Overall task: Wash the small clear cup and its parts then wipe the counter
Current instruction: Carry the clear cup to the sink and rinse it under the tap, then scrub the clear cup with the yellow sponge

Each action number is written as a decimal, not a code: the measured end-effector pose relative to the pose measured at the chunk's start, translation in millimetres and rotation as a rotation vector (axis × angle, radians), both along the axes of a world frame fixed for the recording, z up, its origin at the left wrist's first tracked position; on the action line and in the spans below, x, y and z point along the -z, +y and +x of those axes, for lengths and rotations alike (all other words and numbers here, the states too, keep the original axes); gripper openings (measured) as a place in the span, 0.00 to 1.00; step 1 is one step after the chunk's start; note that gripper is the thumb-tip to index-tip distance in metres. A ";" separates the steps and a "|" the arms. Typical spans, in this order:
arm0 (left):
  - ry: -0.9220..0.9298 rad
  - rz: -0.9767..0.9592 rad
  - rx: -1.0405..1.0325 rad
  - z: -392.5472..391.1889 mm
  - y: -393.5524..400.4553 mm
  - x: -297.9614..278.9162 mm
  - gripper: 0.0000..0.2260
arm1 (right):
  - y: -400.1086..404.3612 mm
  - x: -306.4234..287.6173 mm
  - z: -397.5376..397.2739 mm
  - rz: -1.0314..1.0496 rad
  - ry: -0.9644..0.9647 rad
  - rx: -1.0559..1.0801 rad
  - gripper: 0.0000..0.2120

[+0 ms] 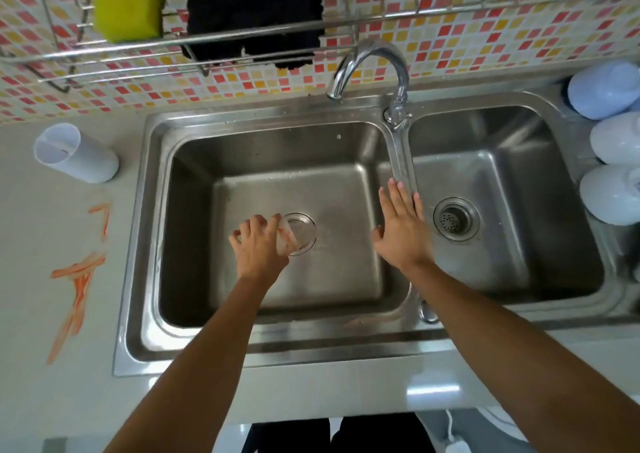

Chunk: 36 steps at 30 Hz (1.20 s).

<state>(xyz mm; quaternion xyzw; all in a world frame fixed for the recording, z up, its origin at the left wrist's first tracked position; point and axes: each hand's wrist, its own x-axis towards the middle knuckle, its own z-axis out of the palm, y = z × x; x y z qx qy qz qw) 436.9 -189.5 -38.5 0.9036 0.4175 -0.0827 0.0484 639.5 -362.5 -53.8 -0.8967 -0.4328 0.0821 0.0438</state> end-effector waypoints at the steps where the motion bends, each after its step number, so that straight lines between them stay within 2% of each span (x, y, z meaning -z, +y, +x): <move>1: 0.041 0.024 0.019 -2.4 0.9 0.5 0.33 | 0.2 0.0 0.0 0.008 -0.004 0.004 0.36; 5: 0.173 0.145 0.124 -9.4 4.9 -3.2 0.32 | 0.5 1.1 -0.9 0.022 -0.023 0.008 0.36; 9: 0.267 0.286 0.273 -14.6 7.8 -10.9 0.38 | -0.1 3.0 1.3 -0.014 -0.054 -0.006 0.36; 12: 0.265 0.376 0.325 -16.5 8.3 -20.9 0.38 | 0.2 3.1 1.6 -0.027 -0.068 -0.016 0.36; 16: 0.219 0.376 0.303 -26.2 15.4 -23.0 0.35 | 0.3 1.6 1.2 -0.014 -0.063 -0.012 0.36; 20: -0.049 0.245 0.123 -40.4 16.0 -27.2 0.26 | -0.5 -0.5 1.6 0.021 -0.007 -0.014 0.36; 22: -0.189 0.101 -0.011 -49.1 13.5 -33.4 0.29 | -0.3 -4.0 2.4 0.057 0.056 0.013 0.34; 25: -0.377 -0.038 -0.094 -63.8 6.8 -53.1 0.35 | 4.2 -11.2 -6.0 0.181 0.271 0.184 0.24; 27: -0.508 -0.125 -0.116 -73.4 4.3 -72.2 0.34 | 13.5 -28.3 -24.5 0.315 0.467 0.266 0.18; 29: -0.614 -0.172 -0.100 -83.2 6.5 -89.6 0.33 | 26.4 -54.3 -48.4 0.400 0.556 0.278 0.16; 34: -0.788 -0.304 -0.044 -97.9 28.8 -133.1 0.34 | 72.5 -133.3 -98.3 0.636 0.394 0.139 0.12; 36: -0.855 -0.300 -0.028 -101.1 39.3 -153.5 0.34 | 93.2 -168.2 -113.4 0.757 0.369 0.072 0.12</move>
